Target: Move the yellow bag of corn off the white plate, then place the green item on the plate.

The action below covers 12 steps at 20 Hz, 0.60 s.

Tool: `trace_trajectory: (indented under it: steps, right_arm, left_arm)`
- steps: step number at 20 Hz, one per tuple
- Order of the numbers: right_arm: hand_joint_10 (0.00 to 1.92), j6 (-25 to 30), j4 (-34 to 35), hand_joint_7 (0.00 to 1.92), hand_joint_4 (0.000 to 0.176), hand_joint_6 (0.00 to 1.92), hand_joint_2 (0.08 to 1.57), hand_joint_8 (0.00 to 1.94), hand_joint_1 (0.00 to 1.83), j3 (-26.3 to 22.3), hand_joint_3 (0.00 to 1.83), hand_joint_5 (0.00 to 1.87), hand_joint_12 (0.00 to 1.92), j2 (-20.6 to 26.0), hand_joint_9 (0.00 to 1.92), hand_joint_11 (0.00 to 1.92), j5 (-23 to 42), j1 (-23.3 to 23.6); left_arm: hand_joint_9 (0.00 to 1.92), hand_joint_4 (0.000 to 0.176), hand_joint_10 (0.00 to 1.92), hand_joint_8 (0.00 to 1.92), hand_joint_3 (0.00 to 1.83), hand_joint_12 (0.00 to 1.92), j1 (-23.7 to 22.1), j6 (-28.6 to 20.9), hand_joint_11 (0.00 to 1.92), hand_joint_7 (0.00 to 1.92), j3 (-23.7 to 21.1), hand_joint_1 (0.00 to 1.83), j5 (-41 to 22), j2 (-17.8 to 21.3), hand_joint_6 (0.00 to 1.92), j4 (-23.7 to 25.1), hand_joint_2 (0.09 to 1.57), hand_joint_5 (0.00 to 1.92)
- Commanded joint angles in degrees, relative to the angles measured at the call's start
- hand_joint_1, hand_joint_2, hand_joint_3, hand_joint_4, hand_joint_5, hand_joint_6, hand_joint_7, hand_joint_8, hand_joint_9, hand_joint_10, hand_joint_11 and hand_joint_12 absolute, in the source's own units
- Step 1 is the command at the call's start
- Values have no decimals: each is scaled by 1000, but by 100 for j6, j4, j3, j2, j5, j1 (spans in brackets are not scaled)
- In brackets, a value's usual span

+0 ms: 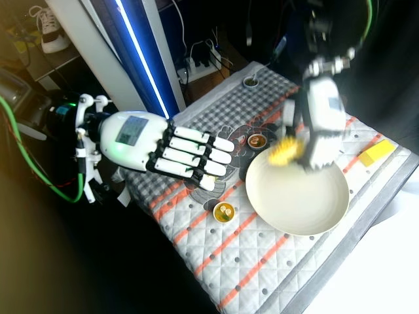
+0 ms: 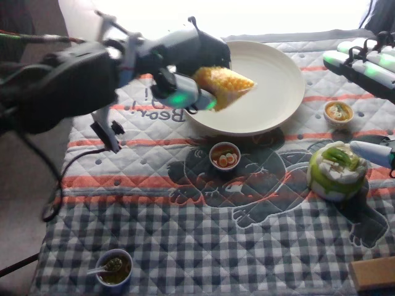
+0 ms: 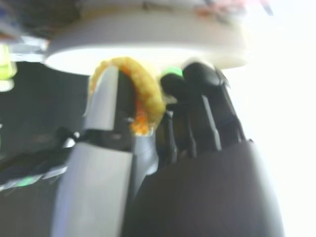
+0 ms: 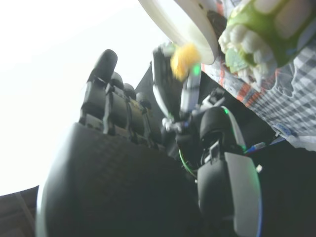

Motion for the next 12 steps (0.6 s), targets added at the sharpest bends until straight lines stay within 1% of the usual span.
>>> trace_trajectory:
  steps: [1, 2, 3, 4, 5, 6, 7, 8, 9, 10, 11, 12]
  right_arm:
    - [9, 15, -18, 12, 0, 0, 1307, 0, 550, 10, 3, 0, 901, 8, 56, 0, 702, 39]
    - [8, 16, -13, 12, 0, 0, 1298, 0, 566, 8, 0, 0, 904, 8, 54, 0, 702, 34]
    - [6, 17, -10, 8, 0, 0, 1298, 0, 571, 4, 0, 0, 906, 8, 49, 0, 702, 30]
    - [1, 17, -9, 3, 0, 0, 1301, 0, 587, 0, 0, 0, 895, 8, 39, 0, 702, 30]
    - [3, 18, -8, 5, 0, 0, 1299, 1, 606, -2, 0, 0, 903, 8, 43, 0, 702, 30]
    - [7, 25, -1, 0, 0, 0, 1301, 0, 602, -4, 0, 0, 842, 8, 32, 0, 702, 30]
    - [12, 28, 2, 5, 0, 0, 1299, 2, 603, -8, 0, 0, 831, 8, 40, 0, 702, 28]
    - [13, 31, 2, 3, 0, 0, 1303, 1, 593, -12, 1, 0, 824, 8, 42, 0, 702, 25]
    - [13, 44, 2, 4, 0, 0, 1307, 1, 592, -13, 3, 0, 823, 8, 43, 0, 700, 23]
    - [15, 64, 7, 5, 0, 0, 1312, 1, 583, -12, 3, 0, 809, 8, 52, 0, 700, 19]
    - [8, 84, 13, 0, 0, 0, 1318, 0, 566, -12, 2, 0, 725, 9, 43, 0, 701, 11]
    - [10, 85, 13, 9, 0, 0, 1323, 3, 560, -12, 3, 0, 705, 9, 48, 0, 702, -1]
  left_arm:
    - [553, 0, 1802, 1736, 10, 1921, 33, -285, 421, 485, -124, 1286, -916, 127, 1456, 252, 1330, 620]
    - [509, 0, 1762, 1737, 7, 1876, 140, -685, 300, 442, -346, 1271, -1159, 355, 1587, 591, 1350, 602]
    - [307, 0, 1524, 1732, 3, 1786, 268, -1059, 140, 432, -554, 1110, -1399, 576, 1623, 818, 1373, 604]
    - [268, 0, 1527, 1769, 1, 1769, 464, -1450, 153, 423, -795, 1071, -1673, 866, 1608, 1074, 1383, 595]
    - [273, 0, 1593, 1779, 0, 1798, 632, -1725, 180, 435, -994, 1064, -1874, 1087, 1591, 1244, 1381, 593]
    - [218, 0, 1568, 1513, 0, 1752, 858, -1812, 181, 209, -1255, 1048, -2113, 1324, 1581, 1315, 1345, 575]
    - [209, 0, 1526, 1399, 0, 1719, 1128, -1873, 154, 156, -1494, 1043, -2430, 1557, 1583, 1312, 1338, 569]
    - [261, 0, 1584, 1404, 0, 1780, 1284, -1951, 188, 199, -1599, 1260, -2560, 1671, 1437, 1311, 1194, 334]
    - [275, 0, 1661, 1488, 0, 1847, 1498, -2153, 211, 232, -1696, 1314, -2717, 1798, 1469, 1308, 1156, 260]
    - [279, 14, 1688, 1691, 0, 1904, 1617, -2240, 251, 426, -1718, 1088, -2778, 1838, 1661, 1307, 1348, 455]
    - [293, 24, 1633, 1697, 0, 1855, 1732, -2293, 278, 475, -1722, 1046, -2812, 1850, 1717, 1253, 1385, 493]
    - [234, 28, 1571, 1713, 1, 1822, 1842, -2397, 217, 488, -1722, 1024, -2817, 1853, 1753, 1243, 1403, 468]
